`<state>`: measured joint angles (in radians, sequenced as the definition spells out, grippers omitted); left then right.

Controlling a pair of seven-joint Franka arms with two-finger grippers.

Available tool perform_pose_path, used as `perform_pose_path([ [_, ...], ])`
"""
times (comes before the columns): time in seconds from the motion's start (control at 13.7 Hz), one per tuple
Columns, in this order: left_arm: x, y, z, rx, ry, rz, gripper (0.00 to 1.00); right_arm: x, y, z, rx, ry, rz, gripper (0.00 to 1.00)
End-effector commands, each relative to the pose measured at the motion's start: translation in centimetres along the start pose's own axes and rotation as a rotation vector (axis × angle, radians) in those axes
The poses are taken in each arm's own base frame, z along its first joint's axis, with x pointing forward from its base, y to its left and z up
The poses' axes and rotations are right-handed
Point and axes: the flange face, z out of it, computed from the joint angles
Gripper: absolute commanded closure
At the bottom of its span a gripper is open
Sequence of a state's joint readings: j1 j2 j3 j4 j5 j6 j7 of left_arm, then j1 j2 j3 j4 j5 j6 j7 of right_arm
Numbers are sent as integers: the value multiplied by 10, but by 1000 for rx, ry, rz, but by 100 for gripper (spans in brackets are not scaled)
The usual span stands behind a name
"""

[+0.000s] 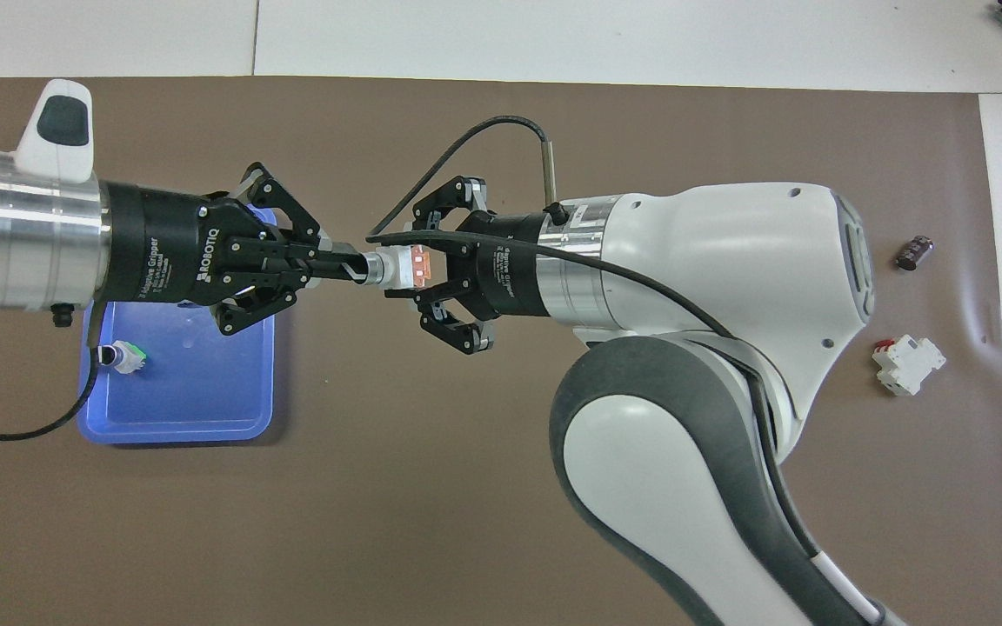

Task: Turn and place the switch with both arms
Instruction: 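Reach the left gripper toward the switch held by the right gripper, then close the left gripper on the switch end facing it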

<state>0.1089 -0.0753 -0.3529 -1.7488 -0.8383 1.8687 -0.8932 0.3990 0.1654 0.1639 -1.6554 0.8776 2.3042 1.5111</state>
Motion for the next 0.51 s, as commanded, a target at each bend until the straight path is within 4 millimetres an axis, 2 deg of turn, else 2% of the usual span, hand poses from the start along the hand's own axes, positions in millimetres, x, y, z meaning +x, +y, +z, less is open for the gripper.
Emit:
perform_pose_path([
  [0.0,-13,-2,7,-14,-4,-2,100,-6,7,-1,-7,9,-26,100],
  [0.29,-21,-1,13,-1,-17,-5,100,-6,7,-1,-5,10,-26,100],
  [0.44,-24,0,16,4,-22,-85,100,-6,7,-1,-5,10,-26,100],
])
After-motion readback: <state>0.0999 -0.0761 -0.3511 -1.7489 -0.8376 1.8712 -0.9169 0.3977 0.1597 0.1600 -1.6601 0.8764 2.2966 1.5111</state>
